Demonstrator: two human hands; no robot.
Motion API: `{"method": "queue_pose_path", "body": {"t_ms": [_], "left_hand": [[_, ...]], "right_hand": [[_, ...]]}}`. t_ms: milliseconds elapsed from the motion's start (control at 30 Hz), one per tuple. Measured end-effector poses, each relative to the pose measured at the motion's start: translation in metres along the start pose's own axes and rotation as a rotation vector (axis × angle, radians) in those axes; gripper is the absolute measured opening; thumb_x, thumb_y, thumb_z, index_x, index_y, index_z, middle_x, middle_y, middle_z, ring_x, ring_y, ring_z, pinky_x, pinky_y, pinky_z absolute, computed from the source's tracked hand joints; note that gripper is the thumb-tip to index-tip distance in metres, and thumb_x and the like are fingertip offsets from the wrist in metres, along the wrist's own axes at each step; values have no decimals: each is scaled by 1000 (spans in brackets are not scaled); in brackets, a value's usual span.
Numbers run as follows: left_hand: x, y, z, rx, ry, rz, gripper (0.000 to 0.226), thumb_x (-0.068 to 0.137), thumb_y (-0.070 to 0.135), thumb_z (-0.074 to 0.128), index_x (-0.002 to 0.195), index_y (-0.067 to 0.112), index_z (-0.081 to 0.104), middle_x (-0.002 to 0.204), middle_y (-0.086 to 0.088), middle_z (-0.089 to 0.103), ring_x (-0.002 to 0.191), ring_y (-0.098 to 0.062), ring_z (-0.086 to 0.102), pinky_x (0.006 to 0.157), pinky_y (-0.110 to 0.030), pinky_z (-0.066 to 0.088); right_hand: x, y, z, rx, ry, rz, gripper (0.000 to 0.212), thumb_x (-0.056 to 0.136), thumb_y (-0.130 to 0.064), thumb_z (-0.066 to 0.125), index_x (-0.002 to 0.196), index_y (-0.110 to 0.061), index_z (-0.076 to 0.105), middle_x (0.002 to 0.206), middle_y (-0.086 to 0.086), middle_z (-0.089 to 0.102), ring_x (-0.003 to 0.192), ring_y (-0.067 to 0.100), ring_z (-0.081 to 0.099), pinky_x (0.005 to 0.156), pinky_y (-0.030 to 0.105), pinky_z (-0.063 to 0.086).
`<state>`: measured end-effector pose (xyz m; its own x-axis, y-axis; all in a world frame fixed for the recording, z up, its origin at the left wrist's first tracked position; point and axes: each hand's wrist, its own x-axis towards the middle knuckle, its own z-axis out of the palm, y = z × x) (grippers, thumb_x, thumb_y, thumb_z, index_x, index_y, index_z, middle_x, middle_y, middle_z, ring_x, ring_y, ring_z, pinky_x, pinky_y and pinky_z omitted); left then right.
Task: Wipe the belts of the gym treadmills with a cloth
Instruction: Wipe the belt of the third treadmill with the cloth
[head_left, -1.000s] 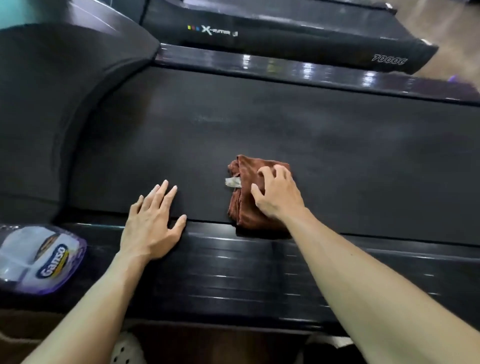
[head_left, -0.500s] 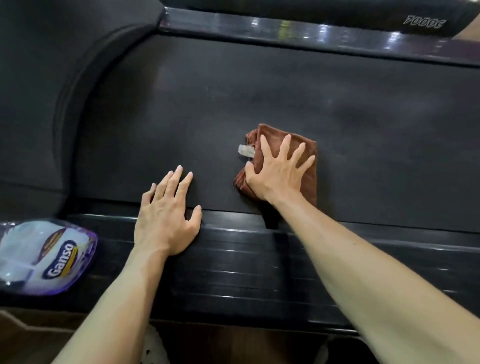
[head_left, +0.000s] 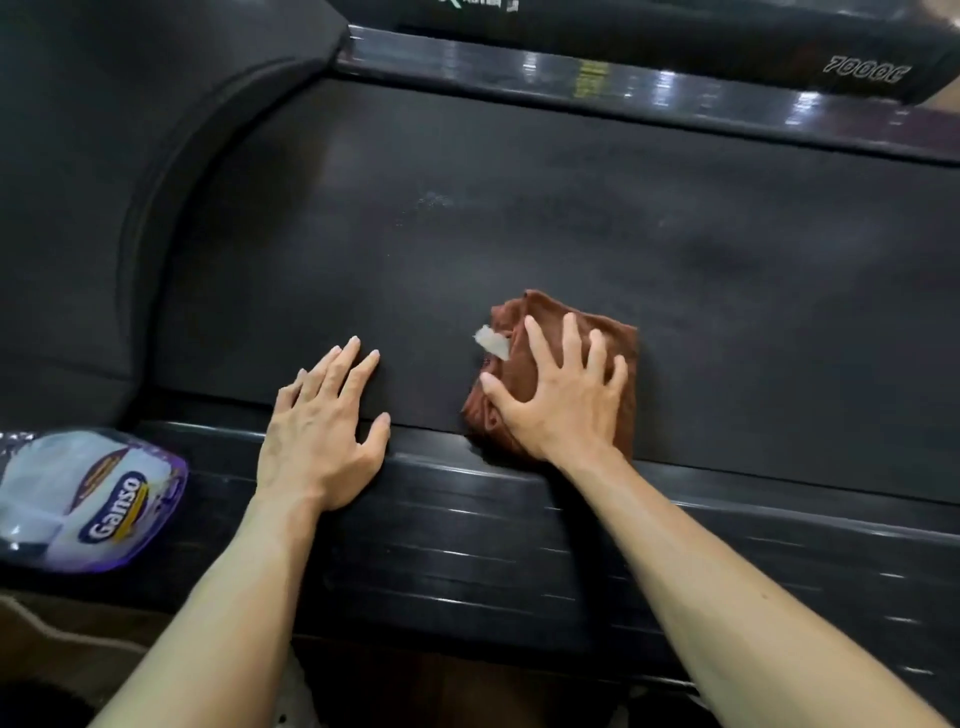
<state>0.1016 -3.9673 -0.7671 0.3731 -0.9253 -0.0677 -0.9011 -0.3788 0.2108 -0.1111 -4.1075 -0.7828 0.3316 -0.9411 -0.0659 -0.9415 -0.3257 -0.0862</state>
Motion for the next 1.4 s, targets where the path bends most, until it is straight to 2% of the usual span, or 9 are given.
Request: {"method": "queue_pose_path", "body": {"t_ms": [167, 300, 433, 600, 733, 867, 1033, 1267, 1400], "left_hand": [[2, -1, -1, -19, 16, -8, 69, 98, 48, 39, 162, 32, 21, 171, 10, 9, 157, -8, 5, 126, -38, 14], [2, -2, -1, -35, 15, -18, 68, 98, 41, 50, 161, 33, 25, 171, 11, 12, 157, -8, 9, 124, -38, 17], [2, -2, -2, -43, 10, -14, 69, 98, 39, 50, 161, 32, 24, 171, 10, 11, 157, -8, 8, 124, -38, 17], [2, -3, 1, -39, 15, -10, 70, 97, 39, 50, 162, 31, 24, 171, 9, 12, 157, -9, 7, 123, -38, 16], [2, -4, 2, -39, 25, -16, 70, 97, 40, 50, 161, 31, 24, 171, 9, 12, 157, -9, 8, 123, -38, 16], [4, -4, 2, -45, 24, -15, 70, 96, 41, 51, 161, 32, 26, 171, 9, 13, 157, -9, 8, 122, -38, 17], [2, -3, 0, -55, 16, -24, 71, 95, 40, 53, 160, 32, 26, 171, 10, 14, 156, -9, 9, 123, -38, 17], [2, -3, 1, -43, 32, -21, 71, 95, 39, 52, 161, 32, 26, 171, 10, 13, 157, -8, 9, 124, -38, 16], [4, -3, 2, -54, 27, -28, 71, 94, 38, 53, 160, 32, 27, 171, 10, 15, 156, -8, 10, 123, -38, 17]], "right_hand": [[51, -23, -4, 1, -22, 94, 87, 91, -83, 24, 165, -38, 12, 174, 13, 1, 156, 49, -5, 120, 72, -7], [61, -63, 2, 13, -30, -123, 81, 94, -78, 29, 164, -45, 5, 175, 9, 1, 156, 49, -7, 120, 72, -7], [21, -52, 2, 31, -55, -289, 78, 92, -80, 30, 162, -50, 12, 175, 2, 2, 158, 41, -10, 123, 66, -7], [10, 12, 0, 35, -22, 96, 81, 90, -83, 25, 162, -49, 14, 174, 4, 5, 159, 39, -3, 124, 65, -3], [68, -1, -8, 75, -36, 304, 83, 91, -81, 28, 164, -43, 16, 174, 9, 5, 158, 43, -4, 122, 68, -5], [94, -37, -8, 39, -73, 54, 81, 93, -79, 30, 164, -43, 15, 174, 8, 5, 159, 40, -3, 122, 68, -4], [19, -38, 3, 42, -34, -272, 82, 87, -82, 30, 161, -50, 19, 174, 2, 10, 160, 33, -1, 125, 63, -2], [48, 34, -8, 43, -38, 279, 86, 90, -83, 28, 164, -42, 14, 174, 5, 6, 160, 33, 0, 126, 61, -2], [109, 17, -17, 55, -76, 223, 85, 93, -79, 31, 165, -37, 15, 175, 7, 6, 159, 37, -2, 124, 64, -5]]}}
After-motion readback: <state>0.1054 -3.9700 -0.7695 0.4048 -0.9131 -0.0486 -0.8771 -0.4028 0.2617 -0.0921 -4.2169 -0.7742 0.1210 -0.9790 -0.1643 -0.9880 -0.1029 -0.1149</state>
